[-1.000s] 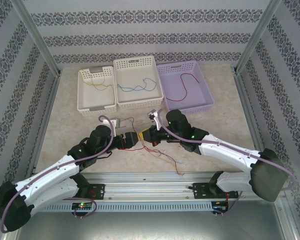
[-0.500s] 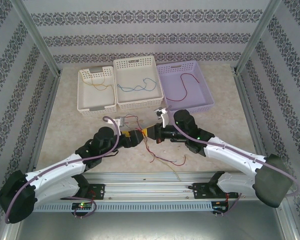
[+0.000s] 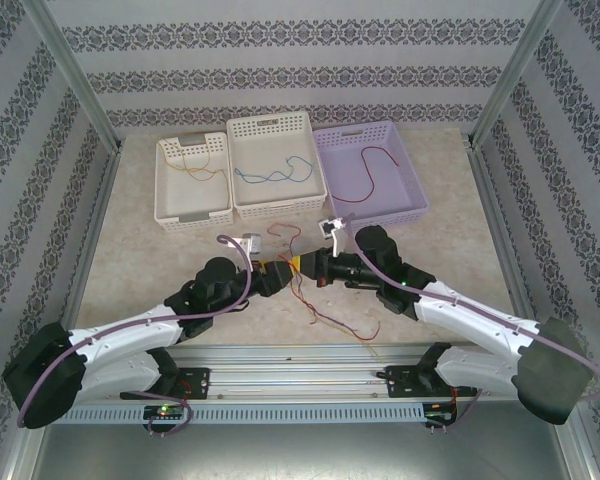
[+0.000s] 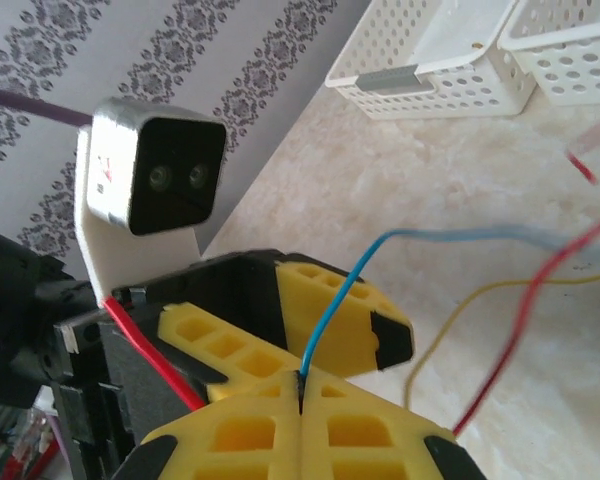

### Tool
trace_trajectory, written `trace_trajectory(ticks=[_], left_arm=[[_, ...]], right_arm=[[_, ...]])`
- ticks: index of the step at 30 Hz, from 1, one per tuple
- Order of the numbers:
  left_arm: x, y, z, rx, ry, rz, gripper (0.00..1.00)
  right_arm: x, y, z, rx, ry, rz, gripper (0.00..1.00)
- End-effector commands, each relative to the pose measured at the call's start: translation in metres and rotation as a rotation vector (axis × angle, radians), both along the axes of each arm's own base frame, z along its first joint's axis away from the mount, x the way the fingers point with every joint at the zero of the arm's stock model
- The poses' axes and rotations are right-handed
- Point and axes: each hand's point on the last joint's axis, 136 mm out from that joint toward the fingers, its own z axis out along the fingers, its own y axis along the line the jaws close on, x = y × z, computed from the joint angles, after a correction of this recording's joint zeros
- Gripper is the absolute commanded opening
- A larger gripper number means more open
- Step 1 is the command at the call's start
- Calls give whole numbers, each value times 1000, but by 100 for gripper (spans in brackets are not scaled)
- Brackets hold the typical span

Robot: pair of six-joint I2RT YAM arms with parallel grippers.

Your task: Untangle the cables

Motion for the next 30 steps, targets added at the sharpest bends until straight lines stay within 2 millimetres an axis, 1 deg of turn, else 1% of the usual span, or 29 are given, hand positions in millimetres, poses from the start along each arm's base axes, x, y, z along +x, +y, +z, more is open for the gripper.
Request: trace_trajectory(ticks=[1, 3, 5, 6, 7, 8, 9, 12, 13, 15, 16, 17, 18, 19, 20, 22, 23, 24, 25, 26, 28, 29, 30], left_arm=[[-22, -16, 2, -33, -29, -117, 48], [-24, -15, -1, -31, -27, -121, 34], [-26, -15, -5, -25, -22, -125, 28], [-26, -15, -7, -21, -19, -126, 28], [-27, -14, -12, -12, -13, -128, 29], [-27, -13, -15, -8, -8, -124, 32], [-28, -12, -19, -3, -2, -121, 39], [-30, -10, -28, 10, 5, -122, 52], [-30, -11, -32, 19, 11, -128, 52], [-31, -14, -39, 32, 19, -146, 41], [-31, -15, -44, 42, 28, -153, 33], [-31, -16, -49, 49, 35, -158, 27], [-31, -16, -55, 58, 43, -158, 24], [-31, -17, -62, 66, 54, -159, 24], [-31, -17, -69, 74, 65, -159, 24], [-31, -19, -76, 61, 71, -162, 24], [-30, -20, -76, 47, 70, -161, 27], [-31, -21, -77, 34, 71, -163, 36], [-30, -23, -75, 17, 70, -168, 53], [-30, -25, -72, -2, 65, -175, 65], [-33, -32, -59, -50, 37, -213, 78], [-34, -35, -51, -74, 21, -229, 82], [-35, -37, -46, -88, 9, -239, 85]], right_arm=[[12, -8, 46, 135, -101, -66, 0], [16, -15, 48, 153, -92, -91, 0], [19, -20, 51, 169, -85, -105, 0], [20, -22, 53, 174, -87, -114, 0], [21, -25, 56, 184, -93, -124, 0], [22, -29, 60, 189, -96, -142, 0], [23, -33, 63, 195, -97, -159, 0], [21, -42, 83, 238, -122, -172, 0], [19, -44, 91, 246, -131, -164, 0], [16, -47, 105, 248, -156, -168, 0], [15, -51, 116, 245, -181, -175, 0], [15, -56, 125, 238, -202, -190, 0], [15, -60, 134, 237, -215, -204, 0], [16, -64, 144, 244, -219, -210, 0], [15, -64, 154, 266, -216, -197, 0], [12, -59, 167, 265, -198, -158, 0], [8, -57, 172, 257, -201, -139, 0], [6, -57, 178, 259, -213, -133, 0], [5, -60, 182, 258, -229, -151, 0], [6, -63, 184, 250, -239, -170, 0], [7, -64, 183, 227, -236, -170, 0], [6, -63, 185, 230, -234, -157, 0], [4, -63, 190, 239, -240, -147, 0]])
